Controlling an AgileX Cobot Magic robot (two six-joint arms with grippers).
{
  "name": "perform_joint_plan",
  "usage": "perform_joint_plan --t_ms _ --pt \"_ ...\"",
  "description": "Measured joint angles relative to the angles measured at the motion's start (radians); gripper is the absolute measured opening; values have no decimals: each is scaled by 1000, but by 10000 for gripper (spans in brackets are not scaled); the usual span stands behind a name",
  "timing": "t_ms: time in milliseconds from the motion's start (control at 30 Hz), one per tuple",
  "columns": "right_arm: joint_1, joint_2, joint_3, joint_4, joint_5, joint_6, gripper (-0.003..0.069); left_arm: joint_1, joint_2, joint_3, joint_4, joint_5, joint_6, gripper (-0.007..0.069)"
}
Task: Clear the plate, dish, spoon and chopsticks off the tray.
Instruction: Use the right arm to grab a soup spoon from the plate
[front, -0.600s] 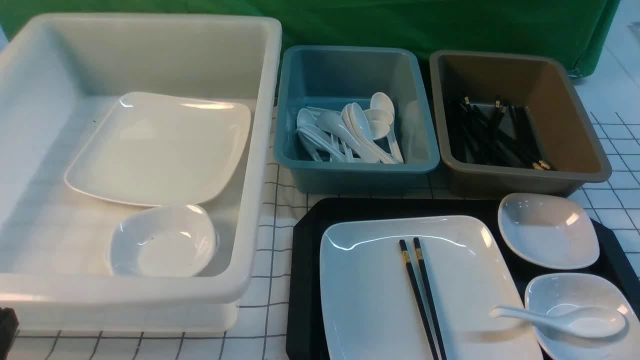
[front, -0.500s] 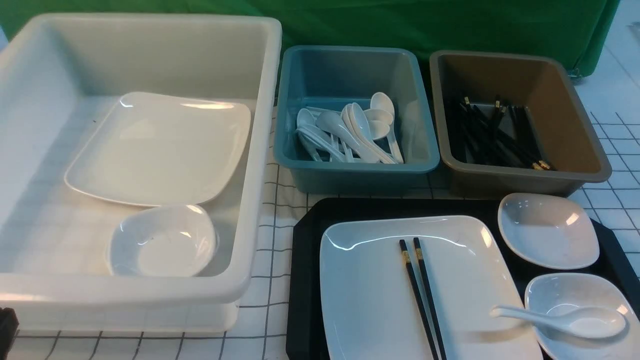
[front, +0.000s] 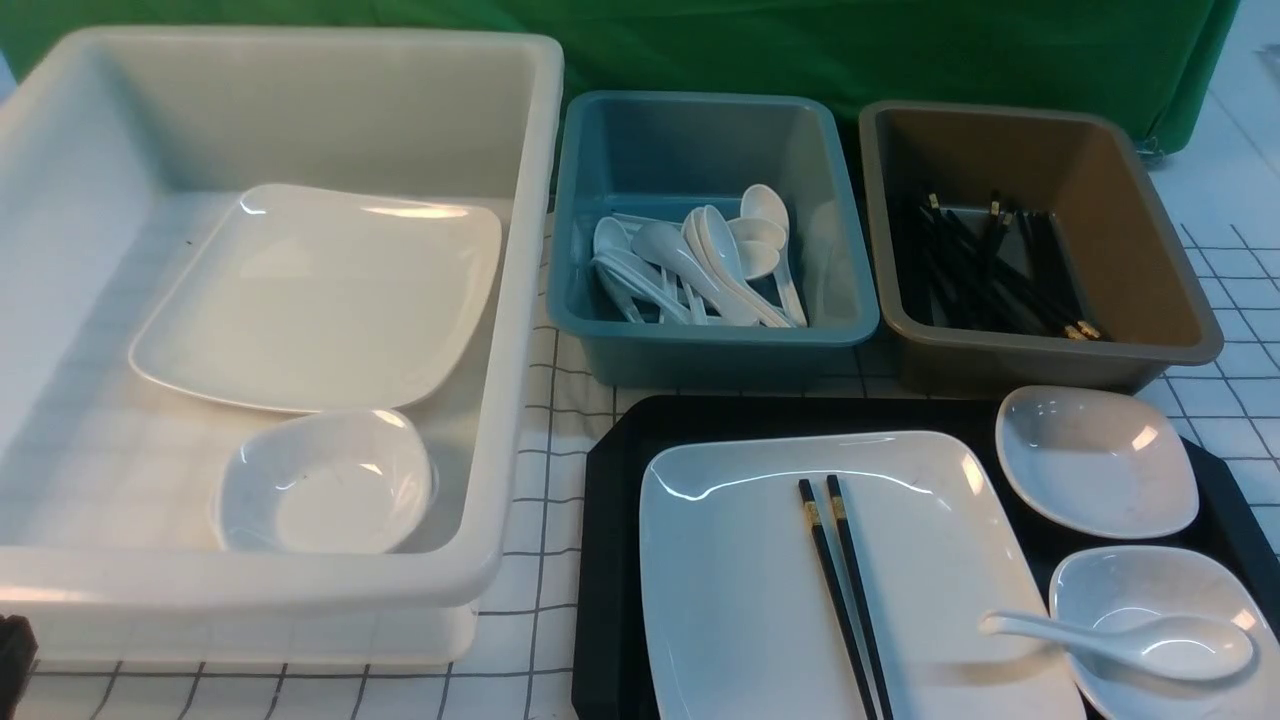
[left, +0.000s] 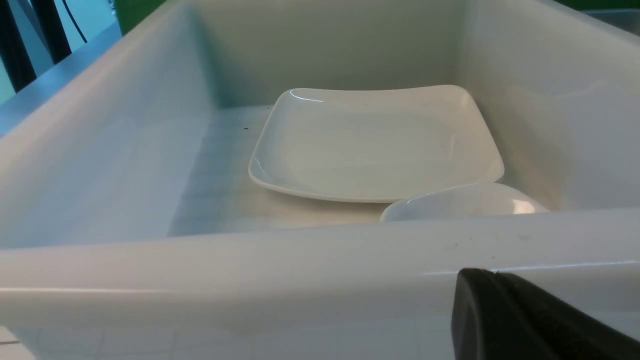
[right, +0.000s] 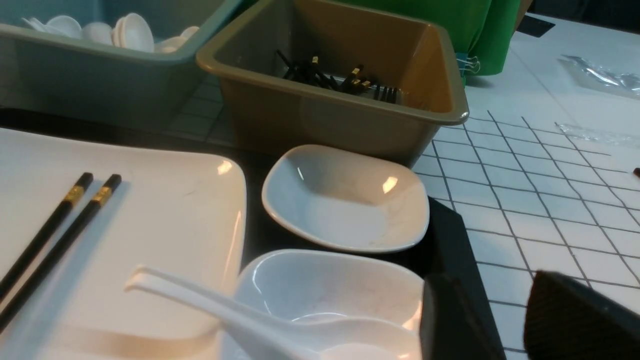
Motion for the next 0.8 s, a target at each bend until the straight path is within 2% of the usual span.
perform_joint_plan --t_ms 167,300,333,400,600,700,800 --pt "0 0 0 0 0 0 247 0 0 0 -5 -49 -6 5" --pt "0 0 0 0 0 0 247 0 0 0 -140 -170 -69 5" --pt "0 0 0 0 0 0 247 0 0 0 -231 -242 -117 5" --pt "0 0 0 0 0 0 247 0 0 0 -318 -337 -175 5" --pt "0 0 0 0 -6 3 247 0 0 0 -366 -530 -318 5" --pt "1 0 1 43 -105 87 247 0 0 0 -362 -699 -464 5" --pt "4 0 1 78 -264 284 247 0 -1 -20 -321 -826 -566 5"
